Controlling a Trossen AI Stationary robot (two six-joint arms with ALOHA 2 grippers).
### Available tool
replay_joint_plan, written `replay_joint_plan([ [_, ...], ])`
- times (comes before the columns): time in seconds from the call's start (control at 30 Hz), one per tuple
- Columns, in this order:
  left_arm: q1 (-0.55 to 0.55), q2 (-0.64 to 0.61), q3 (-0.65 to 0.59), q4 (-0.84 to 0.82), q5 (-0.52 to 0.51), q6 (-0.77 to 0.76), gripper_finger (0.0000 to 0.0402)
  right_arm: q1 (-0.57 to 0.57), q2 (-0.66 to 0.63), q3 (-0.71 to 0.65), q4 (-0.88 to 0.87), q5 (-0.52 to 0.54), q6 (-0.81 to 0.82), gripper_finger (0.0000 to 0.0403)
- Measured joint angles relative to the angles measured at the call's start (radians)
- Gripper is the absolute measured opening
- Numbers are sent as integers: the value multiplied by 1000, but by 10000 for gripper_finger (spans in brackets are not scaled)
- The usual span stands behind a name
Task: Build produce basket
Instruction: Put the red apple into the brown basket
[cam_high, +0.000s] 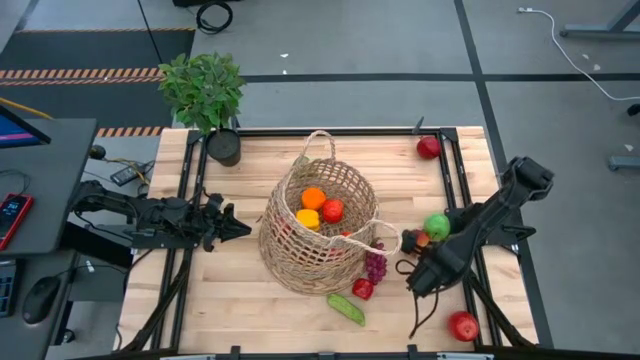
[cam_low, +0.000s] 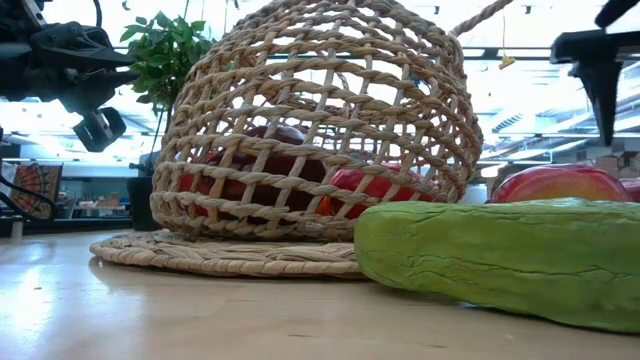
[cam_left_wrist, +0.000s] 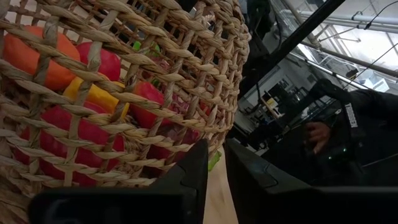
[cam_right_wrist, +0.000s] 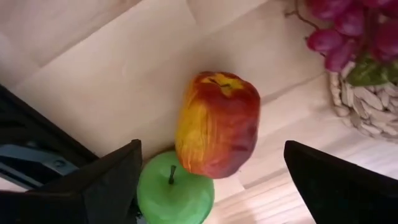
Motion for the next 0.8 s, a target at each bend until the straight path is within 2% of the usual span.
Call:
replay_joint_plan([
  [0.17, 0, 0, 0, 0, 0, -1, 58, -22, -9, 0, 23, 50, 34, 398],
  [0.33, 0, 0, 0, 0, 0, -1, 60, -47, 0, -7, 144, -5, 39, 397],
  [0.43, 0, 0, 0, 0, 0, -1, 63, -64, -1, -8, 174, 9, 45, 397],
  [0.67, 0, 0, 0, 0, 0, 0, 57, -95, -1, -11, 158, -33, 24, 397],
  [0.8, 0, 0, 0, 0, 0, -1, 56, -112, -1, -59, 164, -40, 26, 399],
])
